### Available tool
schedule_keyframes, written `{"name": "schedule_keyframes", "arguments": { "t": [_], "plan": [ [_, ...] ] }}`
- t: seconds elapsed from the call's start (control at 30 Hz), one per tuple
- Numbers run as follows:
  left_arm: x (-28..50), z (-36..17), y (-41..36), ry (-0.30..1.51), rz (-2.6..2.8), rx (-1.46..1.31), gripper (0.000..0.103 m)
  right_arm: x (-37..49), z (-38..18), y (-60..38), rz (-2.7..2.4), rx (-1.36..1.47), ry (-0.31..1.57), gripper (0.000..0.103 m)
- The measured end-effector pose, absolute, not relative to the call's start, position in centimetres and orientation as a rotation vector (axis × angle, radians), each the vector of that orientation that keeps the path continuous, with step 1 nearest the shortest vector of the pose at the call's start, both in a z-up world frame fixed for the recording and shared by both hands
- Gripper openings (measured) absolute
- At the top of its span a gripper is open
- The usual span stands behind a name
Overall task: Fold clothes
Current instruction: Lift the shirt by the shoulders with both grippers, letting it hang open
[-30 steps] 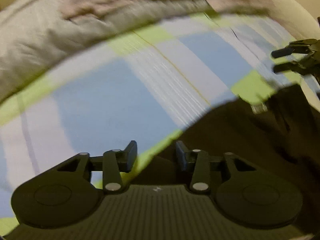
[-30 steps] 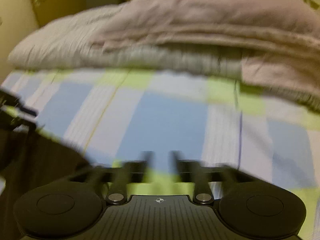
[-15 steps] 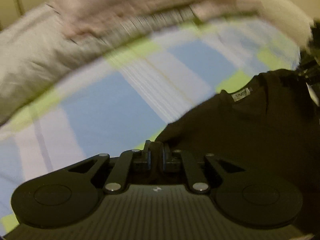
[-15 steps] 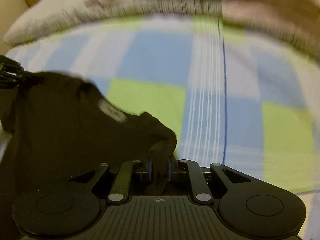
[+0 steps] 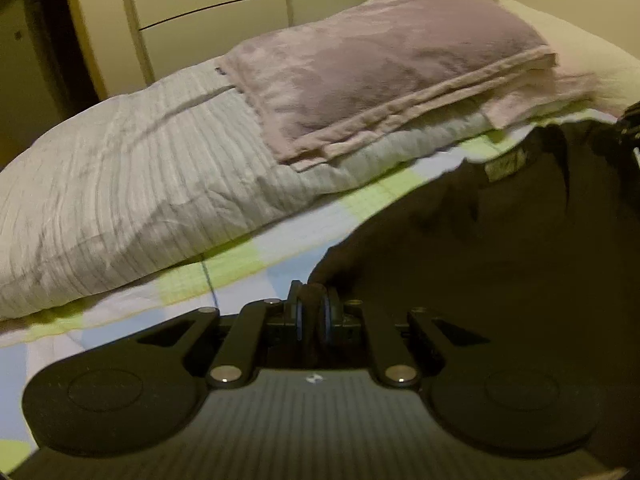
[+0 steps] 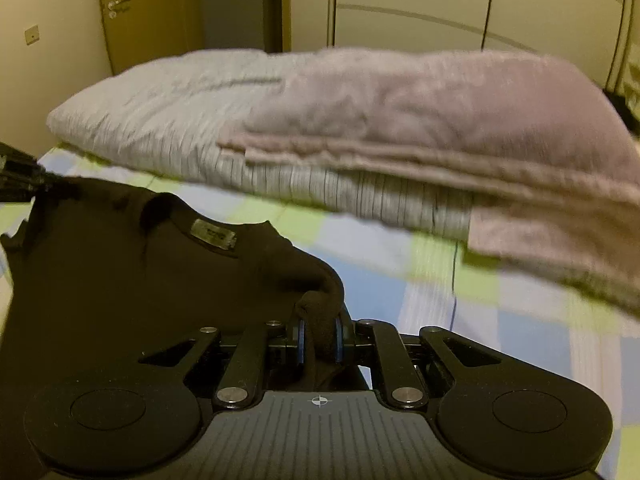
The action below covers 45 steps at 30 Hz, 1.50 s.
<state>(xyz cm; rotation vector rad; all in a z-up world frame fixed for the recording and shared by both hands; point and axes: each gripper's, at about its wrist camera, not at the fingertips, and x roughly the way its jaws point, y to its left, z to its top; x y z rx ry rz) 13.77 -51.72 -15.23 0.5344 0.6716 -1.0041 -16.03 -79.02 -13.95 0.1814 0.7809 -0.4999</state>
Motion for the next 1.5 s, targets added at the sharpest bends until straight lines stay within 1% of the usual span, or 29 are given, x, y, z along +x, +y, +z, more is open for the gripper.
{"name": "schedule_keyframes", "arguments": {
  "t": [0.07, 0.1, 0.13, 0.17, 0.2, 0.23, 0.27, 0.3, 0.43, 0.6, 0.8, 0.9, 1.03, 1.07, 1.1, 1.13, 1.17, 1.2, 1.23, 1.27, 1.3, 1.33, 1.43, 1.47, 1.5],
  "plan": [
    [14.8, -16.7, -52.6, 0.702, -0.957, 0.523, 0.009, -14.7, -14.6, -80.2, -0.526, 0.158, 0.760, 0.012],
    [15.1, -17.6, -52.9, 0.731, -0.933, 0.522, 0.015, -14.1, -15.2, -80.8, -0.536, 0.159, 0.760, 0.013],
    [15.3, -18.3, -52.8, 0.756, -0.910, 0.514, 0.020, -13.6, -16.2, -81.4, -0.542, 0.174, 0.775, 0.017],
    [15.3, -18.8, -52.8, 0.774, -0.893, 0.502, 0.022, -13.1, -17.2, -81.7, -0.561, 0.177, 0.794, 0.045],
    [15.2, -19.2, -52.5, 0.785, -0.878, 0.492, 0.025, -13.2, -17.8, -81.7, -0.593, 0.159, 0.800, 0.076],
    [14.9, -19.2, -52.0, 0.782, -0.870, 0.484, 0.027, -13.6, -18.1, -81.5, -0.616, 0.143, 0.786, 0.082],
    [14.5, -19.3, -51.4, 0.780, -0.862, 0.475, 0.029, -14.2, -18.3, -81.2, -0.621, 0.154, 0.773, 0.081],
    [14.1, -19.3, -50.8, 0.780, -0.857, 0.467, 0.034, -15.0, -18.4, -80.8, -0.618, 0.179, 0.766, 0.081],
    [11.4, -19.3, -46.5, 0.838, -0.856, 0.442, 0.035, -19.2, -19.3, -77.6, -0.626, 0.289, 0.780, 0.081],
    [4.7, -20.3, -39.2, 1.002, -0.882, 0.444, 0.035, -27.1, -21.5, -70.7, -0.602, 0.543, 0.858, 0.081],
    [-6.3, -22.5, -29.8, 1.292, -0.924, 0.404, 0.035, -37.0, -24.1, -60.9, -0.543, 0.800, 0.991, 0.081],
    [-11.5, -23.9, -26.9, 1.421, -0.964, 0.404, 0.035, -40.1, -24.9, -56.8, -0.513, 0.891, 1.044, 0.081],
    [-15.0, -25.8, -25.6, 1.513, -0.996, 0.352, 0.034, -41.8, -26.5, -53.5, -0.466, 0.948, 1.101, 0.081],
    [-15.3, -26.2, -25.7, 1.525, -0.999, 0.339, 0.034, -41.9, -27.0, -53.0, -0.461, 0.961, 1.116, 0.077],
    [-15.5, -26.7, -25.7, 1.536, -1.001, 0.328, 0.031, -41.9, -27.6, -52.8, -0.460, 0.980, 1.124, 0.072],
    [-15.6, -27.0, -25.8, 1.541, -1.003, 0.324, 0.029, -41.9, -28.0, -52.7, -0.468, 0.995, 1.124, 0.072],
    [-15.5, -27.2, -25.9, 1.541, -1.007, 0.328, 0.020, -41.8, -28.2, -52.6, -0.481, 1.003, 1.117, 0.072],
    [-15.5, -27.1, -26.0, 1.539, -1.014, 0.335, 0.005, -41.6, -28.4, -52.7, -0.493, 1.007, 1.117, 0.067],
    [-15.4, -26.7, -26.0, 1.535, -1.026, 0.348, 0.002, -41.4, -28.3, -52.8, -0.516, 0.993, 1.135, 0.054],
    [-15.3, -26.1, -26.0, 1.528, -1.043, 0.361, 0.002, -41.2, -28.2, -53.1, -0.553, 0.966, 1.174, 0.009],
    [-15.0, -25.1, -25.8, 1.516, -1.070, 0.368, 0.002, -41.2, -27.8, -53.5, -0.565, 0.962, 1.195, 0.003],
    [-14.7, -24.1, -25.6, 1.509, -1.096, 0.363, 0.002, -41.3, -27.3, -53.8, -0.562, 0.966, 1.198, 0.003],
    [-13.4, -22.3, -24.5, 1.507, -1.127, 0.308, 0.004, -40.7, -25.2, -54.1, -0.578, 0.854, 1.248, 0.003],
    [-12.9, -22.5, -24.1, 1.498, -1.097, 0.304, 0.008, -40.6, -24.8, -54.3, -0.597, 0.832, 1.256, 0.003],
    [-12.4, -22.7, -23.7, 1.488, -1.067, 0.300, 0.022, -40.5, -24.3, -54.5, -0.616, 0.811, 1.264, 0.003]
  ]
}}
